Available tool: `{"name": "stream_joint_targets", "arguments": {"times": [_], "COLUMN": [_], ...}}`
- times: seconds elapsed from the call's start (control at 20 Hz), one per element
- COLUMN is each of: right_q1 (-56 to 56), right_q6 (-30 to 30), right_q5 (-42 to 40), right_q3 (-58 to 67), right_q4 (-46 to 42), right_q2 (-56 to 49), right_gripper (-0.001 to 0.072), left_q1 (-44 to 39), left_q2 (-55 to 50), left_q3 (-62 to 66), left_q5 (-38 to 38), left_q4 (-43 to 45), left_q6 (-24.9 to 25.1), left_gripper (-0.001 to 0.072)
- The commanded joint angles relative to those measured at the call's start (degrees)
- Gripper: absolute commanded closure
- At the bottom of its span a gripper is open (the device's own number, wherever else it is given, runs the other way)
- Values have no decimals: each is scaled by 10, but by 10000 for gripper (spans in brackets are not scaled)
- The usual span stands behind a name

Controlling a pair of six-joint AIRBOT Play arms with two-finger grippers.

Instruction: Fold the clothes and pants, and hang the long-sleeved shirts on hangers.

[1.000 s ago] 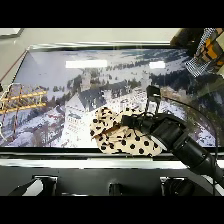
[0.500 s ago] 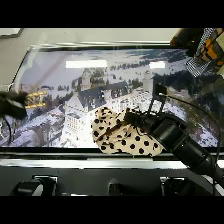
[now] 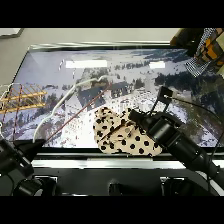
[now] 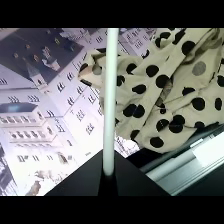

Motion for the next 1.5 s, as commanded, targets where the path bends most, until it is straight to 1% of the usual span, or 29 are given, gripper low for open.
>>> {"name": "stream_joint_targets", "arguments": {"times": [0.0, 0.1, 0.2, 0.3, 0.5, 0.65, 0.8, 1.3, 1.45], "right_q1": [0, -10, -35, -58, -80, -80, -80, -84, -92], "right_q6": [76, 82, 82, 82, 81, 81, 81, 81, 79], "right_q5": [7, 3, -5, -16, -43, -60, -59, -55, -46], "right_q3": [0, 0, 0, 1, 1, 1, 1, 14, 29], "right_q4": [-38, -39, -32, -28, -20, -14, -13, -26, -19], "right_q2": [-16, -24, -30, -31, -34, -43, -56, -67, -66], "right_gripper": [689, 689, 689, 689, 689, 689, 689, 689, 689], "left_q1": [-10, -10, -10, -10, -10, -10, -10, -10, -10], "left_q2": [19, 19, 19, 19, 21, 21, 21, 21, 21], "left_q3": [-7, -7, -7, -7, 3, 3, 5, 26, 26], "left_q5": [-47, -58, -84, -117, -118, -123, -145, -146, -146], "left_q4": [-29, -71, -110, -138, -144, -169, -169, -180, -150], "left_q6": [-19, -13, -8, 15, 26, 28, 28, 28, 31], "left_gripper": [689, 689, 689, 690, 690, 690, 690, 690, 690]}}
